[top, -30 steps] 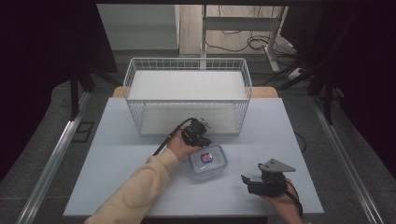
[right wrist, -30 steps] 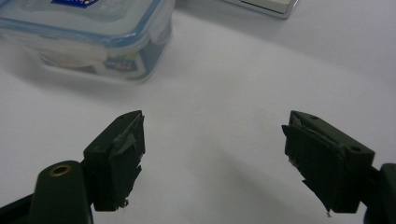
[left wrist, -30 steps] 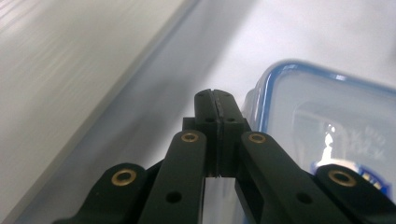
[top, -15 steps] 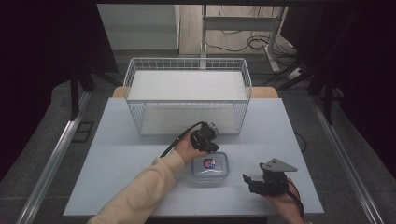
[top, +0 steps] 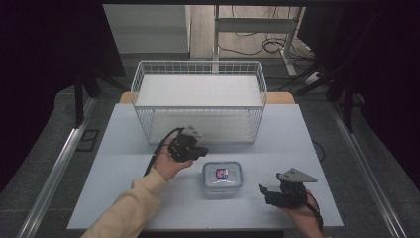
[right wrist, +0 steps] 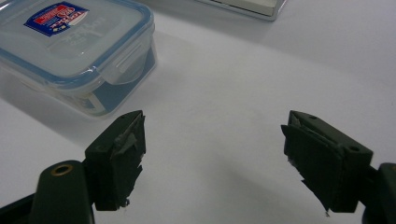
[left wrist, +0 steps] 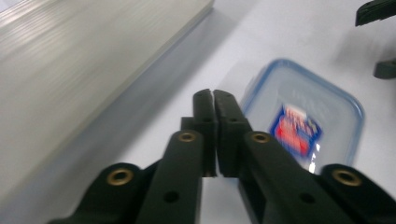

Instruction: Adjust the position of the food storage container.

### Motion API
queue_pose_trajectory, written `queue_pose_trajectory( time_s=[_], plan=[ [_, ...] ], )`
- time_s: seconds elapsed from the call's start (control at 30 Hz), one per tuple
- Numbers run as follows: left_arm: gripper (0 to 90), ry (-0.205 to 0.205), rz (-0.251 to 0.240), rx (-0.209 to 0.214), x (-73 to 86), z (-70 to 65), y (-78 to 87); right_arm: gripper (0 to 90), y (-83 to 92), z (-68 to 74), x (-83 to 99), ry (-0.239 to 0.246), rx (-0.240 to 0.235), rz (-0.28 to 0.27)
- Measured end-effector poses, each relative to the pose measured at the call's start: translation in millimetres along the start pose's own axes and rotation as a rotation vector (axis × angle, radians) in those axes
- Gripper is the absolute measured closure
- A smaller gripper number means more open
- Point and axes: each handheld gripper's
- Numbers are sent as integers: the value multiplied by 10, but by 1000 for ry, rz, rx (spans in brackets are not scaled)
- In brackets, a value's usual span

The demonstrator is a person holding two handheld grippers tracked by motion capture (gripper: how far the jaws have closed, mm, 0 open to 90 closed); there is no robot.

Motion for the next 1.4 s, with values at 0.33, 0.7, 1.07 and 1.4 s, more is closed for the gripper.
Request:
queue_pose_trajectory(
  time_s=[0.33,0.7,1.07,1.4],
  plan=[
    [326,66,-25,-137,657,87,383,221,-44,-9,8,16,-10,30],
    [222,113,40,-146,1142,115,478,431,-58,-129,-30,11,-122,44],
    [213,121,26,-139,1188,167,473,869,-378,-183,-437,125,-199,148],
    [218,119,24,-132,1207,199,490,893,-691,24,-624,201,-257,211]
  ],
)
Point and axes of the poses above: each handheld gripper's, and its own axes: y roughly backward along the jaws, x roughly out of its underside, z roughly to its left, and after that the axes turned 14 degrees about y, right-handed
